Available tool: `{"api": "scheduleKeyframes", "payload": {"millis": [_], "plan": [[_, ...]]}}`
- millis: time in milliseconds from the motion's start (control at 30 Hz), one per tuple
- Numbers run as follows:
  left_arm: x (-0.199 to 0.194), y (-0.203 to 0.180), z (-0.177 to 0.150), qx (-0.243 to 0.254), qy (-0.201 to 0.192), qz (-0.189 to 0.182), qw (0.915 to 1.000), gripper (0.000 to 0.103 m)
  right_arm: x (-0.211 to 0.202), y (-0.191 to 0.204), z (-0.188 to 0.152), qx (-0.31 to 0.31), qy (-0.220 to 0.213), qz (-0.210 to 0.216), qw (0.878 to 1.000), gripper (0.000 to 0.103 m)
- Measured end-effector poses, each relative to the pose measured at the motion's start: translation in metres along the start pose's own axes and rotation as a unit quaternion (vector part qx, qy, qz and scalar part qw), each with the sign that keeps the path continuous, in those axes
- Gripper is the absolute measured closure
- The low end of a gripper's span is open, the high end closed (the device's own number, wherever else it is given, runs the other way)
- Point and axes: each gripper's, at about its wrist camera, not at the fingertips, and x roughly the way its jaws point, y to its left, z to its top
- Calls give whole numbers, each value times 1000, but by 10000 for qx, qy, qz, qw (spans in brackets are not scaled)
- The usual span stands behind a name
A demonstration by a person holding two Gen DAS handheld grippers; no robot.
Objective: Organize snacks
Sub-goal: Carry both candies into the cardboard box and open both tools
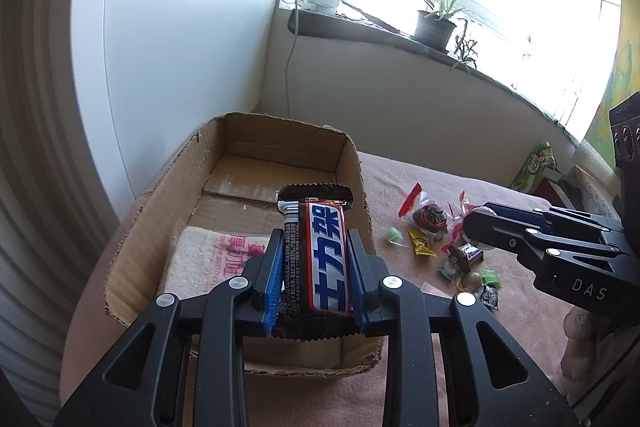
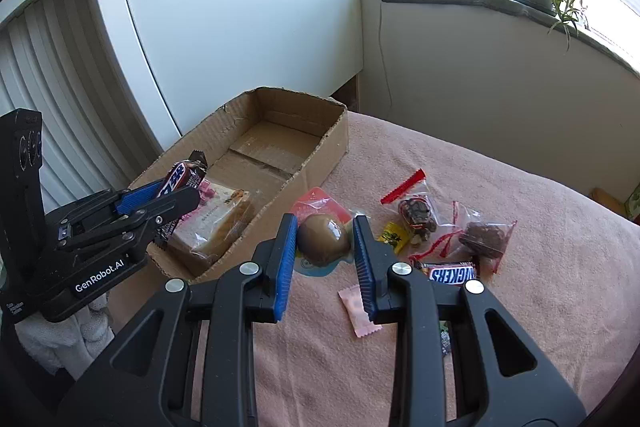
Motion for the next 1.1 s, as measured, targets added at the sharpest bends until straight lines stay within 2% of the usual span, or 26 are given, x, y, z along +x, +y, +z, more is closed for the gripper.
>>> {"api": "scheduleKeyframes", "payload": {"millis": [433,800,1100], "plan": [[8,30,15,-158,-31,164,9997,76,55,36,37,-201,170,257,9993,74],[18,38,23,-163,6,198,9997,76,88,41,46,-201,334,356,9986,74],[20,39,26,-175,8,267,9995,76,96,42,50,-197,391,414,9982,74]]}}
